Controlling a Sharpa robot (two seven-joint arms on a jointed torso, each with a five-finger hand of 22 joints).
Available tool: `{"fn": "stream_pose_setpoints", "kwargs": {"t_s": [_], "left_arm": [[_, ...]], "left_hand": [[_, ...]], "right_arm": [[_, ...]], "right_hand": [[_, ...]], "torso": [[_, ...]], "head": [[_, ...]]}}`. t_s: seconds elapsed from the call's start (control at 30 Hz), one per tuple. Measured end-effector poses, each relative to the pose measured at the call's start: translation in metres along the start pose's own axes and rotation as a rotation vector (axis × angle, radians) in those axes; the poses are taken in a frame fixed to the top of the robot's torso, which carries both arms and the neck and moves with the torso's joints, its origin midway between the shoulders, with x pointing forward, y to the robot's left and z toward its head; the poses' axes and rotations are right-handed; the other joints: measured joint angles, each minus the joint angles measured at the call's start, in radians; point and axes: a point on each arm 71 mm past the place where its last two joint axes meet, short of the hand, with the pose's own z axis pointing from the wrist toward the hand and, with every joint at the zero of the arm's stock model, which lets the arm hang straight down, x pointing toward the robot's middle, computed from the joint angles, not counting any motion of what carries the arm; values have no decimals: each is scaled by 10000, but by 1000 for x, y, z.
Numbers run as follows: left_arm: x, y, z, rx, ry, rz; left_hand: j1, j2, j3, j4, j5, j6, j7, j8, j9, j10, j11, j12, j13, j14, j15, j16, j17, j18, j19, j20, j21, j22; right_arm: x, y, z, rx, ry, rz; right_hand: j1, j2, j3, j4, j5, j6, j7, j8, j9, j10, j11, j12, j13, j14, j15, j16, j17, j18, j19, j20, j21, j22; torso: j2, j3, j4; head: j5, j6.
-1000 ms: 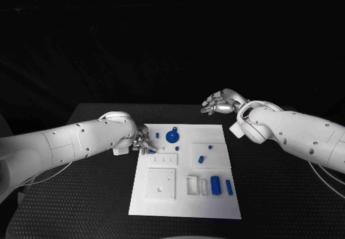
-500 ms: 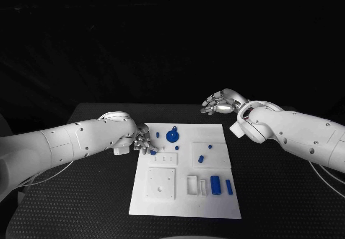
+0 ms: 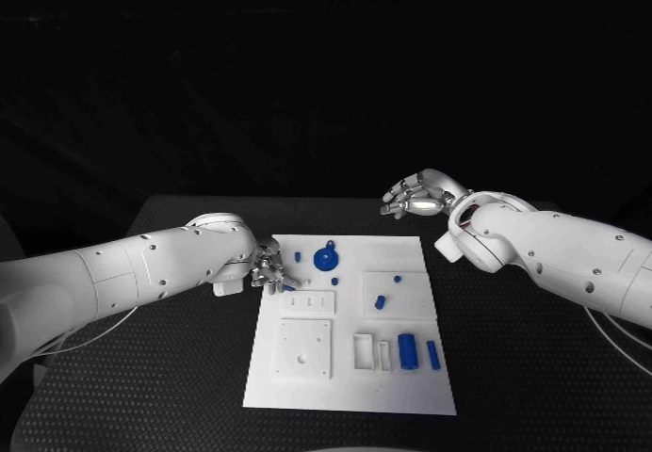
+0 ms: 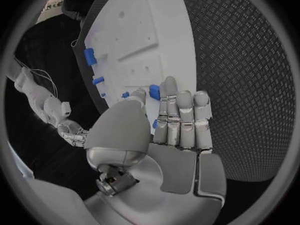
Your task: Assemble the parts on the task board
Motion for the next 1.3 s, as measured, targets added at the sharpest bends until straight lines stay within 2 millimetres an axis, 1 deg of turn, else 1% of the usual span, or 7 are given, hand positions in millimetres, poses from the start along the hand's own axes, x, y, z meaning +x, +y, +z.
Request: {"fn": "stream_pose_setpoints", "kwargs": {"t_s": [0.13,0.27,0.37,0.73,1.03,1.17,1.3], "left_arm": [[0,0,0,0,-2,2],[0,-1,0,-8,-19,9],[0,-2,0,-5,-44,41],[-2,3,-1,-97,-329,120],[-4,6,-8,-22,-905,304],[-6,4,-10,89,-1248,271],[-7,2,-10,151,-1435,206]], "left_hand": [[-275,-123,138,11,-223,-2,2,0,-13,0,0,0,0,0,0,0,0,1,0,0,-39,0],[-690,-355,444,19,-1049,-2,1,0,-13,0,-1,0,0,0,1,0,-9,18,60,-14,-69,-1],[-786,-452,483,13,-1257,-2,1,0,-17,0,-1,0,0,0,2,0,-9,18,73,-2,-76,5],[-793,-459,625,9,-1258,-1,0,0,-24,0,-1,0,9,1,4,0,-8,20,108,-36,-76,6],[91,-1027,948,-26,-1224,-545,147,-117,-43,-96,56,1,40,-14,22,0,-23,20,143,-72,-76,5],[678,-1104,947,-25,-397,-1022,324,-117,-33,-477,195,-119,-11,-118,128,-119,-75,16,143,-72,-173,4],[655,-1059,854,-29,-75,-1350,443,-227,-47,-803,377,-349,-130,-226,237,-191,-94,-54,87,-16,-269,4]], "right_arm": [[0,0,0,2,1,1],[0,0,0,4,3,1],[0,0,0,8,2,1],[0,-2,-1,40,-3,1],[-1,-3,-1,66,-25,-5],[-2,-4,-2,75,-33,-7],[-2,-4,-2,84,-41,-9]], "right_hand": [[0,0,0,0,0,0,0,0,1,0,0,0,0,0,0,0,0,0,0,0,0,0],[0,0,0,0,0,0,0,0,0,0,0,0,-1,0,0,0,-1,-1,0,0,0,-1],[0,0,0,0,0,0,0,0,-9,0,0,0,-10,0,0,0,-1,-1,0,0,0,-1],[1,-1,-28,29,0,0,0,0,-9,0,0,0,-17,0,0,0,5,0,0,0,0,7],[1,-1,-28,28,0,0,0,0,-17,0,0,0,-27,0,0,-40,7,0,0,0,-38,7],[1,-1,-28,28,0,0,0,0,-17,0,0,40,-27,0,0,-39,7,0,0,0,-38,6],[1,-1,-28,28,0,0,0,0,-17,0,0,39,-38,0,0,-39,6,-1,0,0,-38,6]], "torso": [[0,0,3],[-2,0,5],[-2,-1,5],[0,-2,-2],[-10,3,12],[-10,3,9],[-5,3,6]], "head": [[-6,1],[-11,6],[-11,10],[-23,29],[-40,57],[-39,68],[-32,73]]}}
